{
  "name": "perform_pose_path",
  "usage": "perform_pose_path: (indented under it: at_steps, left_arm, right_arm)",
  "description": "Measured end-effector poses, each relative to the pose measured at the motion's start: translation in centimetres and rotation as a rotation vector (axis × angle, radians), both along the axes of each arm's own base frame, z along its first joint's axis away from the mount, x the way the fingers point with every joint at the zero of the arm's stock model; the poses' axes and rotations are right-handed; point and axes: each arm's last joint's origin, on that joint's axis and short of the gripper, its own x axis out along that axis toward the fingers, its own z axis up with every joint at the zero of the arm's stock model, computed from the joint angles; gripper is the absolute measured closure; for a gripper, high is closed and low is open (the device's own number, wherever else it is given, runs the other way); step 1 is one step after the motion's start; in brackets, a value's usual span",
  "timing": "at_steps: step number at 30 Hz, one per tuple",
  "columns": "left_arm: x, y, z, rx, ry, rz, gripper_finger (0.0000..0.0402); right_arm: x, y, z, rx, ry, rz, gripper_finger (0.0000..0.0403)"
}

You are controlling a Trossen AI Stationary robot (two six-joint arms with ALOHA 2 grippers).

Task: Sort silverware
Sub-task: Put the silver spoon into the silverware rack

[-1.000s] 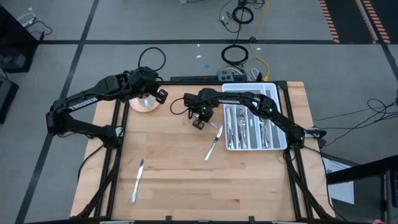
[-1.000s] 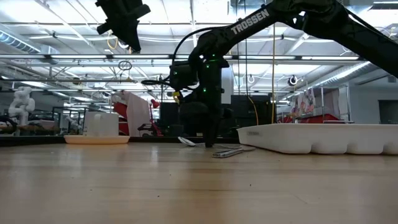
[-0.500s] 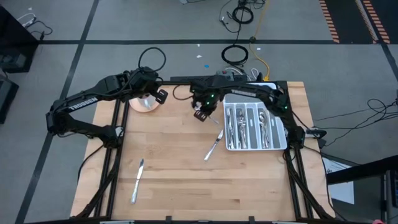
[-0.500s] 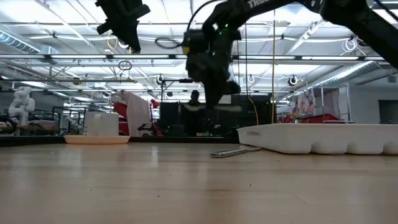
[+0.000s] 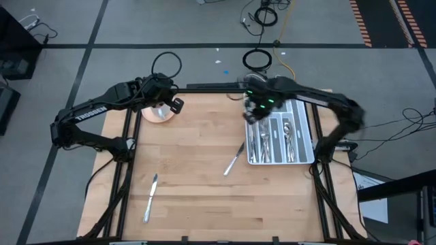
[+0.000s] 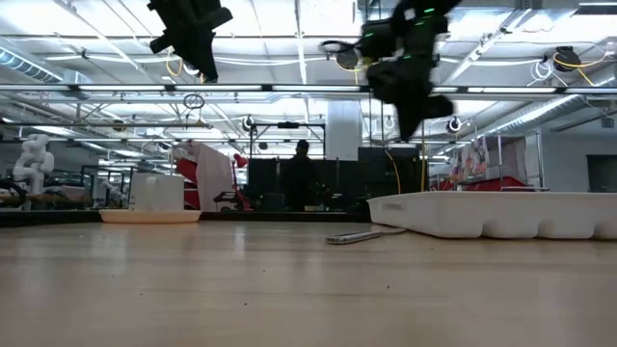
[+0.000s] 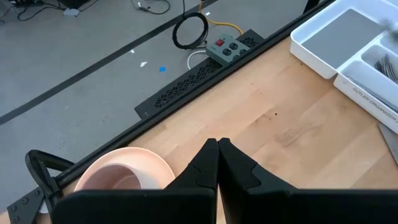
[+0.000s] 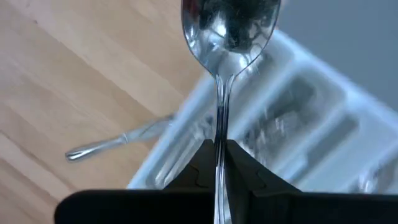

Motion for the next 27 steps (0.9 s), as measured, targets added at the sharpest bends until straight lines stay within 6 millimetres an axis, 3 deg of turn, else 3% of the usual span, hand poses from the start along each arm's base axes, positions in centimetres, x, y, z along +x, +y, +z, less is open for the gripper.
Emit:
perform_pose_path:
  at_steps: [5,10,19,27]
  left_arm:
    - [0.0,0.0,0.0,0.002,-0.004,0.000,0.0397]
    - [0.0,0.0,0.0,0.000,-0.008,0.004,0.0397]
    - [0.0,0.0,0.0,-0.001,-0.010,0.005,0.0397]
    - [0.3,0.1,0.0,0.001,-0.014,0.005,0.0397]
  right_arm:
    - [-6.0,2.8,-0.7,-0.007,-0.006,-0.241,0.0403]
    - [-9.9,5.6,-1.7,-0.013,-0.010,-0.386,0.0403]
    - [-14.3,8.9,-4.8,0.020,0.043,-0.513,0.0403]
    - [-15.2,8.8,-7.6,-0.016,0.111,-0.554,0.0403]
